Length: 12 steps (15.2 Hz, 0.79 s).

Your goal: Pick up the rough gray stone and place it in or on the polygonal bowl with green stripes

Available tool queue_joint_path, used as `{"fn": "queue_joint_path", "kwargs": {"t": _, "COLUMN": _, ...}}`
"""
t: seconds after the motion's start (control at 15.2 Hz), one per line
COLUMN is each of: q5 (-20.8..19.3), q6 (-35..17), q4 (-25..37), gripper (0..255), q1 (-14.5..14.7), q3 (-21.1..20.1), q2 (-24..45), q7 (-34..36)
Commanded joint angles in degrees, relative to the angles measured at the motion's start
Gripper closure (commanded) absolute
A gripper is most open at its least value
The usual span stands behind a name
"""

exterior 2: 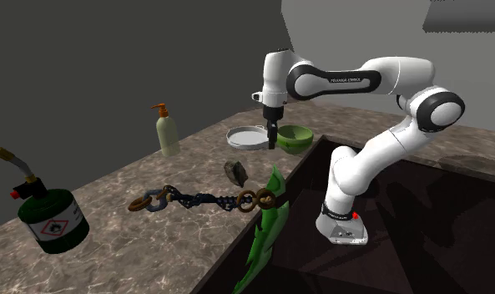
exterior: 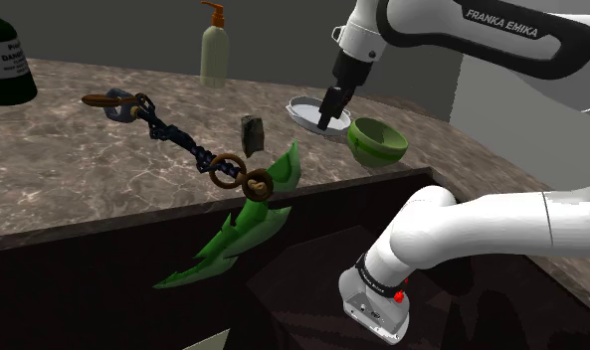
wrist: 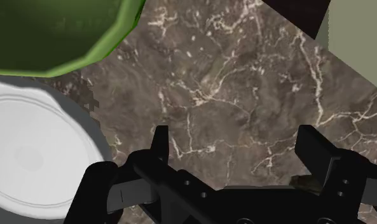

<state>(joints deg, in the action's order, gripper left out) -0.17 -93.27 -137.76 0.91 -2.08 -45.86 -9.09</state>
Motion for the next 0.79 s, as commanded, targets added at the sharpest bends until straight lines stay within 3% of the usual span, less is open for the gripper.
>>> {"fn": "queue_joint_path", "kwargs": {"t": 0.0, "q5": 0.0, "q6": 0.0, "q4": 0.0, "gripper": 0, "q1": 0.0, "q3": 0.0, "q2": 0.0, "q7": 0.0}}
{"fn": "queue_joint_path", "kwargs": {"t": 0.33, "q5": 3.46, "q6": 3.27, "q4": 9.57, "gripper": 0, "q1": -2.73, "q3": -9.24, "q2": 12.21, "q7": 18.38}}
{"fn": "queue_joint_path", "kwargs": {"t": 0.73, "q5": 4.34, "q6": 8.04, "q4": 24.9, "gripper": 0, "q1": -5.97, "q3": -17.56, "q2": 30.19, "q7": 40.68}}
